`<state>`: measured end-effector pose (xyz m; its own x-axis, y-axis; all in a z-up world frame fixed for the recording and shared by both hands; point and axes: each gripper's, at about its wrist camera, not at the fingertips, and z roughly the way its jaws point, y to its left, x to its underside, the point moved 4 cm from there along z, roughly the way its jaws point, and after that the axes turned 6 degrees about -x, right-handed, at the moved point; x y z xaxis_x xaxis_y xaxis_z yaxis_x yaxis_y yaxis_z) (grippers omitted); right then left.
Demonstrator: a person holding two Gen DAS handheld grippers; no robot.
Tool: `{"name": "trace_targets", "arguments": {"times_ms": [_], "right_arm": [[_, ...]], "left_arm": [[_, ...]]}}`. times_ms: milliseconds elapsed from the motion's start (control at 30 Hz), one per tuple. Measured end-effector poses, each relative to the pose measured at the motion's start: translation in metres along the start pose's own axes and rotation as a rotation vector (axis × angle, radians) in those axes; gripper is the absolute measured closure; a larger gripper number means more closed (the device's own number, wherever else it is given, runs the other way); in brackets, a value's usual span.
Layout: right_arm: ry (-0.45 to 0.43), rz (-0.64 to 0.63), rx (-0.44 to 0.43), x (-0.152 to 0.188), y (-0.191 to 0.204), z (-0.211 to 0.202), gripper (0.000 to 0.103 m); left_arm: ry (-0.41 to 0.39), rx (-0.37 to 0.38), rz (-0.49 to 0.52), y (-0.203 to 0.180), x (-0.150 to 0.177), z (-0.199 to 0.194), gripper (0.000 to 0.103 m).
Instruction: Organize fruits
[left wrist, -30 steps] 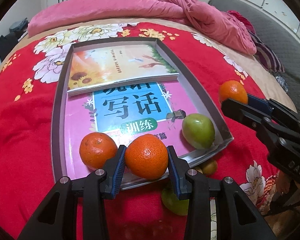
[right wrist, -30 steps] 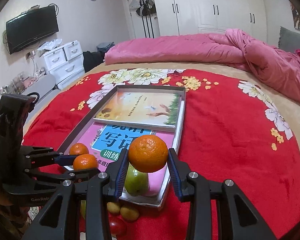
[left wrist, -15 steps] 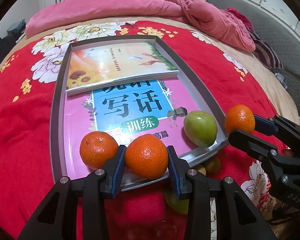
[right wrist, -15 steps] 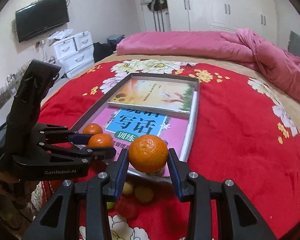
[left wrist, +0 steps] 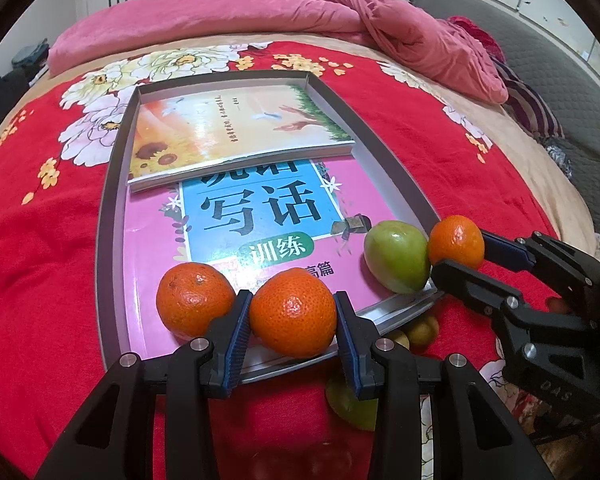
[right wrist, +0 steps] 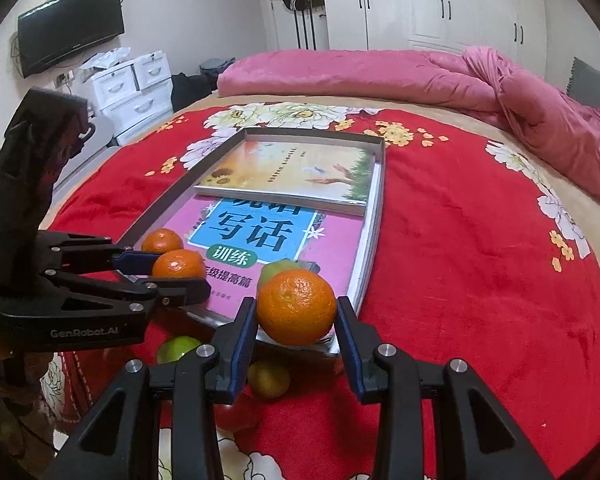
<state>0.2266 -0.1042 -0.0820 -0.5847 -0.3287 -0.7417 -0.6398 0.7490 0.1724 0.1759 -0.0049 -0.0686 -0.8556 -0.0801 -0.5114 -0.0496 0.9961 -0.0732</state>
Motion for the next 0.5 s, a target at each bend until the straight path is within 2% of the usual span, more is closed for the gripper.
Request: {"name": "trace_targets", "arguments": {"times_ms": [400,500], "right_arm": [[-0.003,0.066,-0.033,-0.002,-0.012,0.001,0.063],[-0.005,0.077,-0.040,-0.002,-0.012,-0.001,0.059]], "left_arm": [[0.001,-0.001,0.003,-0.001,0.000,0.000,0.062],[0.001,0.000,0.001,0.000,0.000,0.000,0.062]]}}
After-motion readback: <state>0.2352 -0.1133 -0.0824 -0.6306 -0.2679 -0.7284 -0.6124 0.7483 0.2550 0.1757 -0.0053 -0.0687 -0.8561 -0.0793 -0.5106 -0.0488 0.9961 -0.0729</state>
